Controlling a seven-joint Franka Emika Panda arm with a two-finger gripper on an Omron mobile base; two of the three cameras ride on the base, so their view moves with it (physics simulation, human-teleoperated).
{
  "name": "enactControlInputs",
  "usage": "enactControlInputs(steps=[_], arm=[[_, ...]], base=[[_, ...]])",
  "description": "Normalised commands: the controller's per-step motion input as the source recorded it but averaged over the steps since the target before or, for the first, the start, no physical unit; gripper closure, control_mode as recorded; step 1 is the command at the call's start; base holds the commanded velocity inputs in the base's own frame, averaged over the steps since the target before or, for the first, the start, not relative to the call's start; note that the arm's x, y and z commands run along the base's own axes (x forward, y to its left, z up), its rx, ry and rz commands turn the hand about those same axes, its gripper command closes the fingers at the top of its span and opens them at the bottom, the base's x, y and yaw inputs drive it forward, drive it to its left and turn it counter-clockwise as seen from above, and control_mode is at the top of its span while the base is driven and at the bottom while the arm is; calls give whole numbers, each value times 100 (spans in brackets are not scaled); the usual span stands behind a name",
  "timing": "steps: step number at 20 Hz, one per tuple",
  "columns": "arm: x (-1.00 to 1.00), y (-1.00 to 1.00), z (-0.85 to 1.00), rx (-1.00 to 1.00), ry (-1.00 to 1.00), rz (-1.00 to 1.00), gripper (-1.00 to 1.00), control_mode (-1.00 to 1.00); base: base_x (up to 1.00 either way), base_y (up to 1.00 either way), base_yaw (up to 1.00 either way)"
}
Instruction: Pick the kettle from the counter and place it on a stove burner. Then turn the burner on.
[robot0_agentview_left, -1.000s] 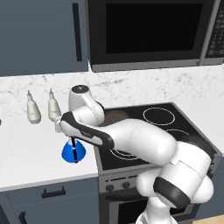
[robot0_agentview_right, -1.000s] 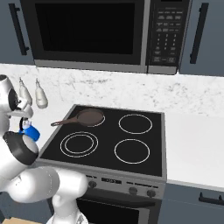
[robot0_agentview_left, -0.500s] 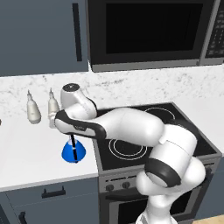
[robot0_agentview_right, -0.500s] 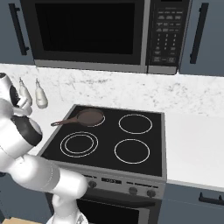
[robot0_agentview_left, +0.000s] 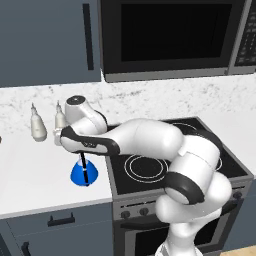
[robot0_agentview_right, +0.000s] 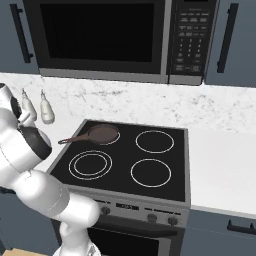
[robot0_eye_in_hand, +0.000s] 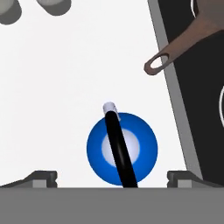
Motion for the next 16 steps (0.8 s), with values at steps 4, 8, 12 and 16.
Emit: enactControlInputs(steps=[4, 8, 12, 16], arm=[[0, -8, -5, 0, 0, -3, -100, -100], [0, -27, -7, 0, 0, 0, -100, -100], [0, -31, -8, 0, 0, 0, -100, -100], [0, -3, -5, 0, 2, 0, -100, -100]], base=[[0, 0, 0], [0, 0, 0], [0, 0, 0], [0, 0, 0]])
